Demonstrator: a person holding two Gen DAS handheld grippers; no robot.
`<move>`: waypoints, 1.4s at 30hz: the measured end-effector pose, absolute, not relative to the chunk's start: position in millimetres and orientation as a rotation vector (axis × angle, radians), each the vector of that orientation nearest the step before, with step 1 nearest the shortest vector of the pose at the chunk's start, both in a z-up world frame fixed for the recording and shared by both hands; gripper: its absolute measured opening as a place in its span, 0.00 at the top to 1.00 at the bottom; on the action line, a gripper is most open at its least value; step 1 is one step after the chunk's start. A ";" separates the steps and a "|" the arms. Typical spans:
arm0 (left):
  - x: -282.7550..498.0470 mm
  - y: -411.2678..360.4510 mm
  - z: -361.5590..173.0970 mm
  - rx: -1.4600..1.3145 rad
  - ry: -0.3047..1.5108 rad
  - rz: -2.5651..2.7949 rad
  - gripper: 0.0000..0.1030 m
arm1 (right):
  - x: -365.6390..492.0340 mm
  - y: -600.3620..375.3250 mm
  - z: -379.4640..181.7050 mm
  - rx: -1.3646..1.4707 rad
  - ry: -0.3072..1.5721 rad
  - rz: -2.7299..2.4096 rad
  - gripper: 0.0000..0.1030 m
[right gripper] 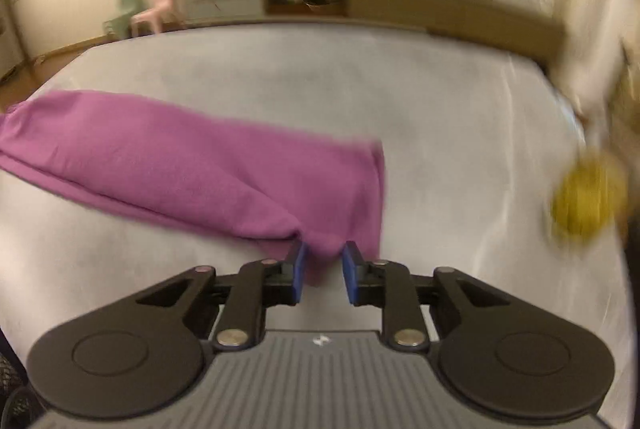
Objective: Fold clothes
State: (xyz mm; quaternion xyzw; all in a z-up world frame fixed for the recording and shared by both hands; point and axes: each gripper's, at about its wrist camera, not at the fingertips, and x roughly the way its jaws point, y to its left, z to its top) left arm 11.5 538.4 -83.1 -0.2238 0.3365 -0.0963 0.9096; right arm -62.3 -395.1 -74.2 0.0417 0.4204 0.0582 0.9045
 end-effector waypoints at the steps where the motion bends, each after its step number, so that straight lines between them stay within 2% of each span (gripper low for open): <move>1: 10.3 538.5 -81.6 -0.461 0.692 -0.198 1.00 | -67.5 -398.5 -76.5 0.152 0.868 0.098 0.72; 2: 10.7 537.6 -79.1 -0.455 0.691 -0.200 1.00 | -70.9 -402.5 -75.3 0.226 0.860 0.071 0.50; 3: 12.4 536.0 -76.3 -0.448 0.692 -0.200 1.00 | -72.0 -407.2 -73.6 0.305 0.849 0.044 0.34; 4: 14.7 534.3 -73.9 -0.445 0.691 -0.201 1.00 | -74.0 -410.0 -72.0 0.398 0.844 0.022 0.30; 10: 27.2 520.3 -66.6 -0.436 0.676 -0.241 1.00 | -67.4 -427.3 -95.2 1.008 0.801 -0.025 0.31; 13: 29.2 514.4 -66.7 -0.423 0.678 -0.263 1.00 | -51.5 -429.1 -116.1 1.175 0.786 -0.077 0.32; 14: 29.4 513.6 -66.8 -0.422 0.678 -0.265 1.00 | -45.9 -429.4 -123.0 1.223 0.781 -0.097 0.34; 16: 29.3 513.0 -66.4 -0.420 0.676 -0.266 1.00 | -35.0 -429.3 -130.0 1.239 0.777 -0.159 0.49; 18: 28.9 513.4 -65.2 -0.420 0.670 -0.268 1.00 | -25.2 -427.3 -129.2 1.187 0.780 -0.219 0.96; 20: 28.5 515.1 -62.8 -0.419 0.655 -0.265 1.00 | -16.8 -421.6 -117.3 1.085 0.773 -0.256 0.98; 26: 26.4 525.0 -68.9 -0.439 0.664 -0.250 1.00 | -24.2 -393.7 -13.2 0.684 0.519 -0.082 0.98; 28: 25.1 525.4 -76.0 -0.440 0.682 -0.253 1.00 | -26.6 -392.1 -28.3 0.642 0.605 -0.104 0.98; 32: 26.7 524.4 -87.0 -0.446 0.710 -0.251 1.00 | -24.7 -407.2 -102.0 0.682 0.838 -0.251 0.98; 35: 26.8 521.8 -82.9 -0.444 0.708 -0.249 1.00 | -25.0 -411.6 -117.5 0.743 0.830 -0.255 0.96; 38: 26.8 519.2 -78.8 -0.443 0.705 -0.247 1.00 | -18.9 -412.0 -114.1 0.746 0.802 -0.240 0.84; 39: 26.9 518.4 -77.4 -0.443 0.704 -0.246 1.00 | -15.8 -412.0 -113.2 0.730 0.800 -0.242 0.84; 40: 26.9 517.5 -76.0 -0.442 0.703 -0.245 1.00 | -12.8 -412.0 -112.2 0.714 0.797 -0.245 0.87; 41: 26.9 516.7 -74.7 -0.442 0.702 -0.245 1.00 | -9.7 -412.1 -111.3 0.698 0.795 -0.247 0.97; 42: 26.9 515.8 -73.3 -0.441 0.701 -0.244 0.99 | -8.9 -413.4 -110.6 0.690 0.791 -0.251 0.97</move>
